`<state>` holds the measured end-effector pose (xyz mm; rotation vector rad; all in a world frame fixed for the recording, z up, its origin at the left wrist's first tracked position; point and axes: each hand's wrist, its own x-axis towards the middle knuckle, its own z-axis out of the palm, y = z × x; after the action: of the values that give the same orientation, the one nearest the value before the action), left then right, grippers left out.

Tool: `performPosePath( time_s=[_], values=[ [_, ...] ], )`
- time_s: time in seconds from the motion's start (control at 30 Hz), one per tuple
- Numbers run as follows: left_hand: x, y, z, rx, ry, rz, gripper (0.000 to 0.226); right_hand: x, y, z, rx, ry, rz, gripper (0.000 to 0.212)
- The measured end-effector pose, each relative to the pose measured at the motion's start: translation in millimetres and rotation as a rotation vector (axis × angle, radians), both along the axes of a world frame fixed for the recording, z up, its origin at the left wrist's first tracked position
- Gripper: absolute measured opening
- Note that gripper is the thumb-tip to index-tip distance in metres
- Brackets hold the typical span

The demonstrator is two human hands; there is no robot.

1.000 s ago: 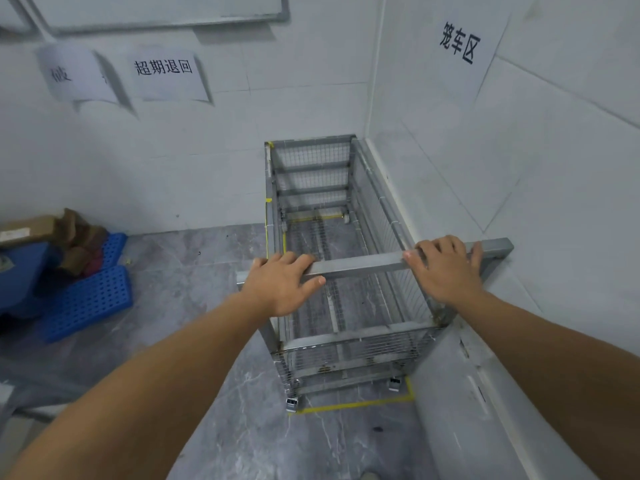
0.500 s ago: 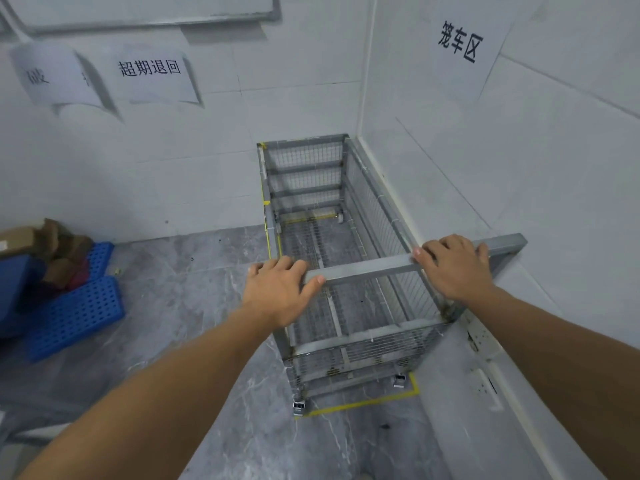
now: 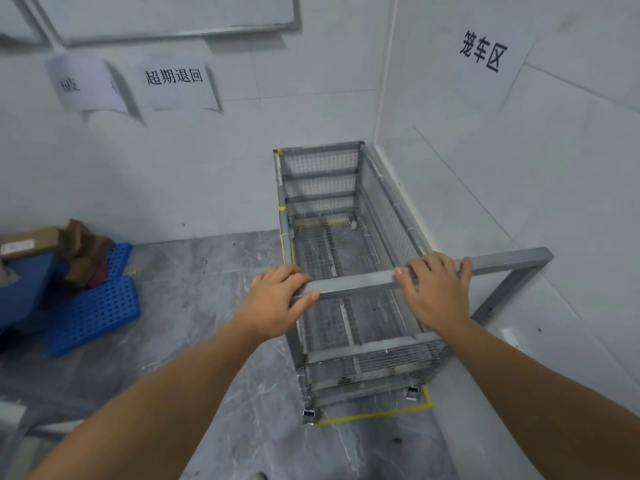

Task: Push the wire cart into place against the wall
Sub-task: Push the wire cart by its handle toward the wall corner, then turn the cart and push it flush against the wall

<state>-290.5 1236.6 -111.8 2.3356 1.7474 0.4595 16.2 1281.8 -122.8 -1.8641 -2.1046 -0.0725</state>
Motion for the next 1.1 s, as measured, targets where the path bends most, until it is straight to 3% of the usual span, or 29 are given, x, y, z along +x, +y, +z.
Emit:
performPosePath(
  time_s=[0.17, 0.3, 0.8, 0.93, 1.1],
  values=[
    [0.4, 2.9, -11.1, 0.084, -0.16, -0.003, 0.057, 15.6, 9.8, 7.6, -0.009, 0.029, -0.043, 0.054],
    [4.8, 8.8, -17.9, 0.161, -0.178, -0.039, 0.054, 43.4, 19.0, 14.4, -0.064, -0.021, -0.125, 0.057],
    [-16.3, 29.3, -8.5, 0.081, -0.422, -0.21, 0.05, -0.2, 21.6, 4.8, -0.022, 0.155, -0.317, 0.031],
    [-29.2, 56.5, -9.9, 0.09, -0.406, -0.34, 0.044, -20.3, 18.5, 2.2, 0.067, 0.2, -0.37, 0.029],
    [-55.1, 99.1, -29.4, 0.047, -0.36, -0.427, 0.049, -46.6, 14.2, 5.7, 0.028, 0.242, -0.465, 0.031]
  ],
)
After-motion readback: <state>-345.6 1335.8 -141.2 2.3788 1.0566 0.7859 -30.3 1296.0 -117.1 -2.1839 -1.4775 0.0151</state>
